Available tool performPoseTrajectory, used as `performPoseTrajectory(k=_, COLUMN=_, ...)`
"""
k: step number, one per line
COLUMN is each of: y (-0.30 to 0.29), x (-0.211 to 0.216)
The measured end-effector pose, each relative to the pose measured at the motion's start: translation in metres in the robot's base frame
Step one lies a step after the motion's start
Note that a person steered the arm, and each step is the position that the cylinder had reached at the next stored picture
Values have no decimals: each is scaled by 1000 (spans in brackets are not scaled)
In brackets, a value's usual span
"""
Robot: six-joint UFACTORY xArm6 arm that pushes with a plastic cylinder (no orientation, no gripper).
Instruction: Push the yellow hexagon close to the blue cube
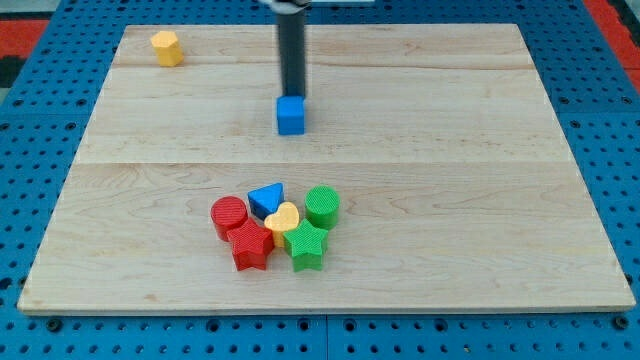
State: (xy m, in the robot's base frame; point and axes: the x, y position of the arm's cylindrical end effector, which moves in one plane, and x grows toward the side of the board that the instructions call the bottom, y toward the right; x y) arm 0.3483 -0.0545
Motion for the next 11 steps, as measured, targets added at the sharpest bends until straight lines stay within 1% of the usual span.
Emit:
performPoseTrajectory(k=2, y=-7, x=103)
performPoseTrajectory(k=3, y=-37, x=55)
performPoseTrajectory(k=4, y=-164, x=32)
performPoseTrajectory(k=5, y=-237, x=-22)
performPoseTrajectory(k=6, y=-236, x=-109)
performPoseTrajectory(k=7, y=-169, x=-135)
performPoseTrajectory(k=9, y=-102, x=-64)
performPoseTrajectory(k=11, y=-31, x=32)
